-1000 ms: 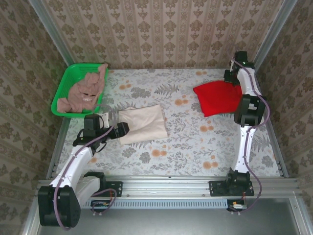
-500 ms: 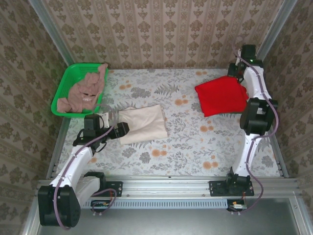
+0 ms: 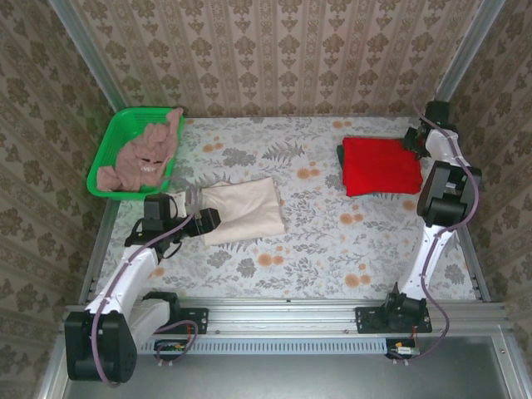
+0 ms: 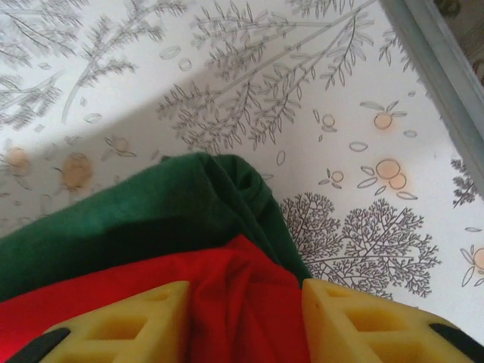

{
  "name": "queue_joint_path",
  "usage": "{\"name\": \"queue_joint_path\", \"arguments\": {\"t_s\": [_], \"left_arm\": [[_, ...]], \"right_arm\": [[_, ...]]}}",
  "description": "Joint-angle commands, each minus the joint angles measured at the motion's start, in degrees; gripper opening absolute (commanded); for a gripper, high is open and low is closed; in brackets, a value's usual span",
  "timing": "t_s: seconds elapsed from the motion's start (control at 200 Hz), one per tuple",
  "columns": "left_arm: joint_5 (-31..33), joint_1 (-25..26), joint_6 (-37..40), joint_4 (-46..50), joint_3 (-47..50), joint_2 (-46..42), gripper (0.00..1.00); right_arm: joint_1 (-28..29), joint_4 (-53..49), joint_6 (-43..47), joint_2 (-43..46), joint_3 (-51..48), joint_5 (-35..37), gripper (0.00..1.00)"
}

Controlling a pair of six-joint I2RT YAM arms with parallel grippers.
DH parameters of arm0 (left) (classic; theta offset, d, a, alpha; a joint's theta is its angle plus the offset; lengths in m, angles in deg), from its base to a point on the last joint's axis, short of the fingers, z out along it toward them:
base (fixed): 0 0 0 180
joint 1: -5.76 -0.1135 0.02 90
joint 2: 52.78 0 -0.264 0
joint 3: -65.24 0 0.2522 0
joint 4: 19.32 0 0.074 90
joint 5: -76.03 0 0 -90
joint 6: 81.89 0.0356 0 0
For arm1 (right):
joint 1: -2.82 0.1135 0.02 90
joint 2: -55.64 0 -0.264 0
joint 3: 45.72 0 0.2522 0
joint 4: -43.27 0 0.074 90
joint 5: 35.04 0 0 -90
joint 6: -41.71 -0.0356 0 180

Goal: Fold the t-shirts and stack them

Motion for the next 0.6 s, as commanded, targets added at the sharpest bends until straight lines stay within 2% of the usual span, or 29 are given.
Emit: {"name": "queue_joint_path", "arguments": {"t_s": [0.0,0.075,0.145,0.225,0.315,0.59], "left_arm": [[-1.2,-0.5,1.0,0.2,-1.6,-0.6,1.0],[-1.2,-0.5,0.9,-0.1,-1.4,-0.7,1.0],[-1.4,-0.5,0.7,-0.3,-1.3,-0.7,1.0],[-1.8,-0.5,0.7,-0.3,-1.5,-0.8,1.0],[-1.9,-0.5,0.5,-0.5,-1.5,-1.1,1.0],[-1.9,-0.5,0.3,-1.0,-0.9,-1.1,1.0]], "right_arm": [[1.2,-4.5,-2.1,5.4,2.0,6.5,0.58],[1.5,-1.0,-3.2,9.4,-2.5,7.5,0.85],[1.0,1.1,-3.5,8.3,-3.3,3.4,0.96],[0.3,-4.4,-4.3,1.7,3.4,-4.5,0.99],[0.3,-9.4,-5.2,-4.6,8.9,-9.3,1.0],[0.8,-11.4,-6.6,-6.0,5.8,-16.0,1.0]]}}
